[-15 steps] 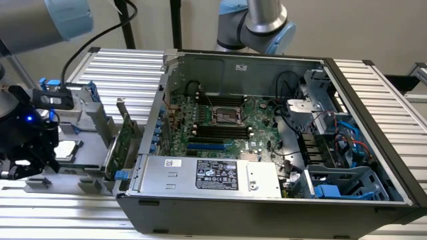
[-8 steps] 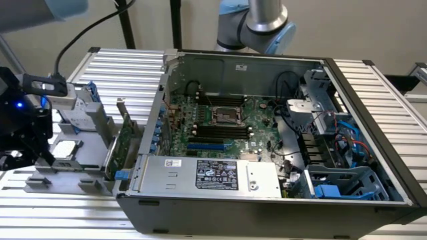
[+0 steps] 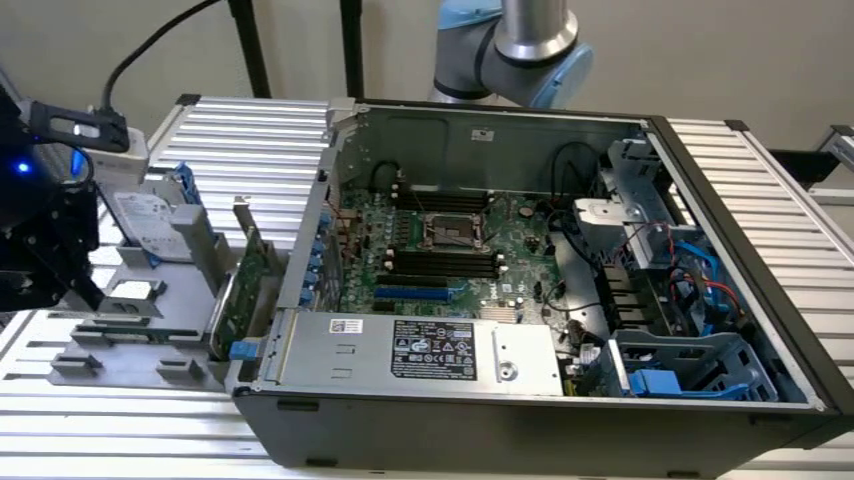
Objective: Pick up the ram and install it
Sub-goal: 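Pick up the ram and move it above insertion slot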
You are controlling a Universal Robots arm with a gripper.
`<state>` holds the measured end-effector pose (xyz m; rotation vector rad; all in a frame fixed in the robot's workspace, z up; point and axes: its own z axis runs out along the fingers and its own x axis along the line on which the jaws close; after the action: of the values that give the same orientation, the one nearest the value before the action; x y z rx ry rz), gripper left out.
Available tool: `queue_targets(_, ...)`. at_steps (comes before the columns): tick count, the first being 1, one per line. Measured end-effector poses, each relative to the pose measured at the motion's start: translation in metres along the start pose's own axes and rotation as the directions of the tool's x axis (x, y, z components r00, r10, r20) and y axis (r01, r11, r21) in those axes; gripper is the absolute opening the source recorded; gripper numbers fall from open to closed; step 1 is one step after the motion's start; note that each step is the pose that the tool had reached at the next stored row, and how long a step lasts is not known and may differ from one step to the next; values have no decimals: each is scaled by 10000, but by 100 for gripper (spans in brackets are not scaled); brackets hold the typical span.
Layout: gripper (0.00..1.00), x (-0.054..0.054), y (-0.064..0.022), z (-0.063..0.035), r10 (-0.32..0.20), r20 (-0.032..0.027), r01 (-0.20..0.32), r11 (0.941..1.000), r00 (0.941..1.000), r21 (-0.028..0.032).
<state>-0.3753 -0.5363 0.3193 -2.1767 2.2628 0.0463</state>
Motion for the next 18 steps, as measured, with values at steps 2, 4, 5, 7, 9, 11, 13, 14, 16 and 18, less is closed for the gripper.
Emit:
queue_targets(2,0,-4,-66,-93,-5,0,5,10000,10000,-2)
queue_targets(4,0,-9,-131,-186,-11,3,11,10000,10000,-3)
queue_targets(5,0,-11,-162,-232,-16,3,16,10000,10000,-5)
queue_targets(7,0,-16,-227,-323,-24,7,24,10000,10000,-5)
queue_targets(9,0,-21,-297,-415,-27,8,27,10000,10000,-6)
queue_targets(11,0,-27,-379,-507,-29,10,29,10000,10000,-6)
queue_targets(13,0,-36,-464,-593,-28,11,28,10000,10000,-6)
queue_targets(14,0,-41,-511,-633,-28,11,28,10000,10000,-6)
queue_targets(16,0,-50,-598,-692,-28,9,28,10000,10000,-7)
queue_targets(18,0,-59,-687,-725,-28,12,28,10000,10000,-6)
